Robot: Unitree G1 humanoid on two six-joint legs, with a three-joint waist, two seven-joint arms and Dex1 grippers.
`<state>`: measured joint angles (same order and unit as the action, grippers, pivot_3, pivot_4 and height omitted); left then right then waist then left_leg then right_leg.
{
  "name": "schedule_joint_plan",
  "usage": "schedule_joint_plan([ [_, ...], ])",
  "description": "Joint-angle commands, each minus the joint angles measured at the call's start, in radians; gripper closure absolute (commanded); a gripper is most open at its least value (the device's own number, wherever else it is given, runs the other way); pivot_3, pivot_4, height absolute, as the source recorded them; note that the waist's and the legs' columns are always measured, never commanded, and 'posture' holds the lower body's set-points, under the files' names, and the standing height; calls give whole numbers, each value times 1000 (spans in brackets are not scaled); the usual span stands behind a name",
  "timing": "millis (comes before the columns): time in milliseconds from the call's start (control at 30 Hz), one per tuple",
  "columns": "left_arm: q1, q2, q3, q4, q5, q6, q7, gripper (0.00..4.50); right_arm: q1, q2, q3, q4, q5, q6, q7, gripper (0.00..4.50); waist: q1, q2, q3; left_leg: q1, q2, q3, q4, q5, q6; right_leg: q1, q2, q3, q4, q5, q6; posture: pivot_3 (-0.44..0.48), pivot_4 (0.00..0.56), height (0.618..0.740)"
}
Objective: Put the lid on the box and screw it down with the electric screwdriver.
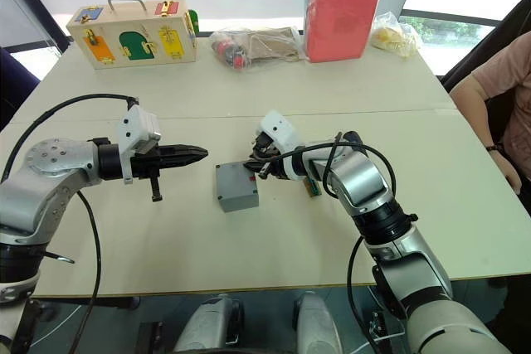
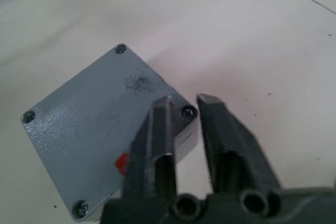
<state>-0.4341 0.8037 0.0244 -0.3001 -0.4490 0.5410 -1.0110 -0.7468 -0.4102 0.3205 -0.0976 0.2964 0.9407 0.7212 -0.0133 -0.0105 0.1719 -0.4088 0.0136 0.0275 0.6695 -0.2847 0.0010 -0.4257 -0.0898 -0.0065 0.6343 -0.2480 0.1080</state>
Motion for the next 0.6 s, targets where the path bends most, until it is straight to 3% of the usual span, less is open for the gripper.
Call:
schedule_joint_plan([
  [33,-3,2,15,-31,-15,-4,2,4500,-10,-17,-34,-56,10,9,3,1731,0,0,0,0,0,0,0,0,0,0,0,0,0,0,0,0,150,730],
  [133,-9,-3,12,-29,-19,-4,0,4500,-31,-47,-74,-84,16,37,-2,645,0,0,0,0,0,0,0,0,0,0,0,0,0,0,0,0,150,730],
  [300,-32,-27,1,-24,-40,-6,-14,4500,-101,-209,-156,-122,17,203,-12,645,3,0,0,0,-1,0,0,0,0,0,-1,0,0,0,0,0,150,730],
  [467,-49,-44,-20,-20,-35,-24,-30,4500,-145,-436,-109,-95,13,358,37,645,2,0,0,0,-1,0,-1,0,0,0,-1,0,-1,0,0,0,150,730],
  [600,-58,-62,-33,-15,-30,-38,-38,4500,-171,-542,-52,-42,19,442,75,645,-3,0,0,0,-1,1,0,0,0,0,-1,1,-1,0,0,0,150,730],
])
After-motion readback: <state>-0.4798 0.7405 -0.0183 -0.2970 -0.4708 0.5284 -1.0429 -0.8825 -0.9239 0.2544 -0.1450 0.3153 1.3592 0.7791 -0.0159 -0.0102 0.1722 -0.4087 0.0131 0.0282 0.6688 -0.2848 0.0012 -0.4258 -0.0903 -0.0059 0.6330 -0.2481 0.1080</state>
